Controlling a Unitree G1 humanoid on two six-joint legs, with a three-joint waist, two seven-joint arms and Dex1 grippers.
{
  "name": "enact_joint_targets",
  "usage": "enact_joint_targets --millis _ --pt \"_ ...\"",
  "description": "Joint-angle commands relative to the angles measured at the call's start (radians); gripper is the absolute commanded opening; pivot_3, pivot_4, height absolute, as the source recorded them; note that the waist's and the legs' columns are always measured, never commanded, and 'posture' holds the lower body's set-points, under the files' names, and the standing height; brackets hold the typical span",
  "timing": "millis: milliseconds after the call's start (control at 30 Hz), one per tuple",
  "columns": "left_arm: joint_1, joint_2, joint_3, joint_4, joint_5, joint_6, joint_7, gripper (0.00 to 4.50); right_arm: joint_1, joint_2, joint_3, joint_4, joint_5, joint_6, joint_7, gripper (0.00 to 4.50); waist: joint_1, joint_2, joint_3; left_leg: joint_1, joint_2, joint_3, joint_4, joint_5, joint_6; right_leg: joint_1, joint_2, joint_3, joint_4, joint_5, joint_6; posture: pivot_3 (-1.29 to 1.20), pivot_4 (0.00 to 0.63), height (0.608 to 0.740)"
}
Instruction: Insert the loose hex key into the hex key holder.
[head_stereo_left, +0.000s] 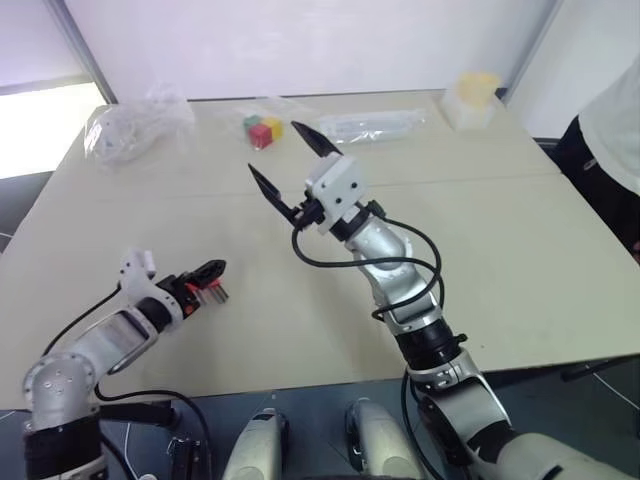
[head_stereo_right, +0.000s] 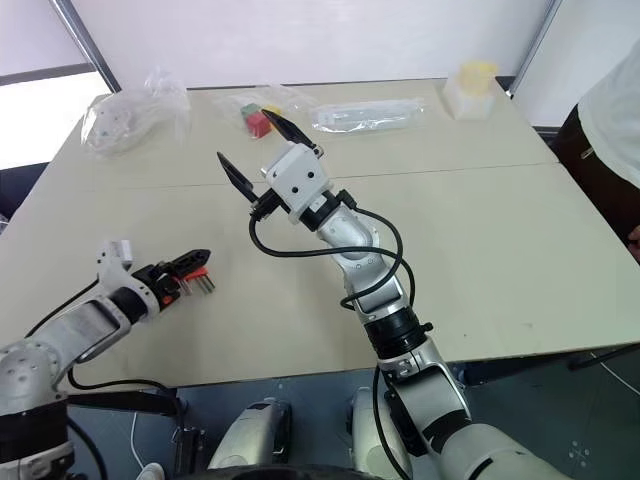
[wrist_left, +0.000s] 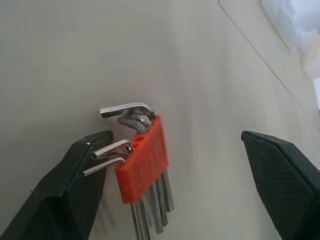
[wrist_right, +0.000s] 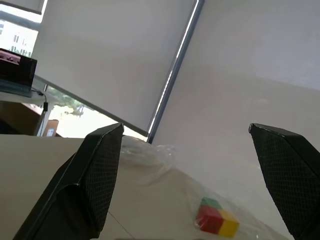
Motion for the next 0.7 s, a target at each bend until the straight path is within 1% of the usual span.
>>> enact_joint_targets --millis 33,233,433,700 --pt "0.038 0.059 0.052 -0.085 -0.02 -0.016 -0.017 4.47 -0.008 0.006 0.004 -0.029 0.004 -0.015 0.006 4.17 0.0 0.0 0.0 0.0 0.0 0.0 0.0 0.0 0.0 0.0 0.0 0.0 0.0 0.0 0.0 0.0 0.15 0.74" --pt "0.137 0.192 0.098 -0.221 -0.047 -0.011 -0.125 4.47 -0.008 -0.002 0.004 -0.02 0.013 -0.022 0.029 4.17 0.003 0.0 0.0 -0.002 0.0 0.0 0.0 0.0 0.0 -0.001 0.0 0.0 -0.002 -0.001 -0.003 0.0 0.15 0.74" --pt "0.151 0.3 0.154 -0.218 -0.039 -0.025 -0.219 4.47 -0.016 -0.032 -0.009 -0.003 0.033 -0.034 0.079 4.17 0.003 0.0 0.0 -0.003 0.001 0.0 0.0 0.0 0.0 -0.001 0.0 -0.002 -0.003 -0.002 -0.004 0.0 0.15 0.74" --pt "0.117 0.32 0.143 -0.187 -0.044 -0.05 -0.225 4.47 -0.016 -0.061 -0.02 0.009 0.046 -0.045 0.109 4.17 0.0 0.0 0.0 -0.004 0.002 0.0 -0.002 0.0 0.0 -0.001 0.0 -0.002 -0.007 -0.002 -0.004 0.0 0.15 0.74"
